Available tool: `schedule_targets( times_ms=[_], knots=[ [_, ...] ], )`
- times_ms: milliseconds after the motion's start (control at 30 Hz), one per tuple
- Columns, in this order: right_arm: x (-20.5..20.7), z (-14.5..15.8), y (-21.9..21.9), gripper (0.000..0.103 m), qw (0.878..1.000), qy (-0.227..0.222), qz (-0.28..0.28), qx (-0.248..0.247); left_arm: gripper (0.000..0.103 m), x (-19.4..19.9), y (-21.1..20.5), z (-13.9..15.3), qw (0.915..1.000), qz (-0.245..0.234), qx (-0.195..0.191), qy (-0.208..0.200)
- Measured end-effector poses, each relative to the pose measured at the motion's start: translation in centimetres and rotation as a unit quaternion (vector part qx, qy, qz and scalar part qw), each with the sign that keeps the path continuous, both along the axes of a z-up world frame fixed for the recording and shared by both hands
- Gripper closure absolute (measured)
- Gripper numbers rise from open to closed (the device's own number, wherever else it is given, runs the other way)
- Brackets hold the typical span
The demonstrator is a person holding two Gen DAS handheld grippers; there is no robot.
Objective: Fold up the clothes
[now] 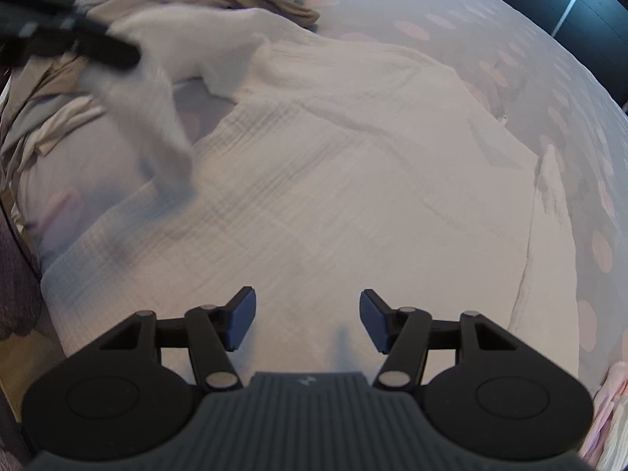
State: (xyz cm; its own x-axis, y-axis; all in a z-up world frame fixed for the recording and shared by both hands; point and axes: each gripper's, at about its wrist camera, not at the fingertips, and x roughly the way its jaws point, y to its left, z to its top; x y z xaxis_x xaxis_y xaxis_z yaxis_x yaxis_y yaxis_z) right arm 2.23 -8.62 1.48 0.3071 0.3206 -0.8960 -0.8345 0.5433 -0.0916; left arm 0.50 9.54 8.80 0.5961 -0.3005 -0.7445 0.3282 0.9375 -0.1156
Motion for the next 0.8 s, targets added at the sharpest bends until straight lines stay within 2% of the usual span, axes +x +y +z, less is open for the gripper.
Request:
schedule_targets(
  times_ms=[167,367,600,667,700,733,800],
  knots=[
    [1.0,1.2,-1.8,0.041,0.997,0.021,-0.055,0.039,0.098,-0.8,-5.0,-1.3,0.9956,-0.091,-0.008,0.020],
    [1.4,1.8,-3.7,0.041,0.991,0.043,-0.103,0.072,0.098,-2.5,-10.1,-3.5,0.9798,-0.195,-0.015,0.042],
    [1.0,1.5,-4.6,0.041,0.990,0.047,-0.112,0.067,0.097,-3.2,-11.8,-6.3,0.9741,-0.216,-0.008,0.065],
    [0.8,1.3,-4.8,0.041,0.991,0.049,-0.111,0.064,0.090,-3.5,-11.8,-6.6,0.9746,-0.215,-0.005,0.064],
    [0.7,1.3,-4.9,0.041,0.991,0.050,-0.110,0.063,0.077,-3.6,-11.6,-6.6,0.9751,-0.212,-0.005,0.065],
    [0.6,1.3,-5.0,0.041,0.991,0.049,-0.109,0.062,0.068,-3.7,-11.4,-6.5,0.9757,-0.209,-0.005,0.066],
    [0.3,1.3,-5.3,0.041,0.992,0.046,-0.106,0.060,0.060,-4.0,-10.9,-6.2,0.9774,-0.202,-0.007,0.063]
  ],
)
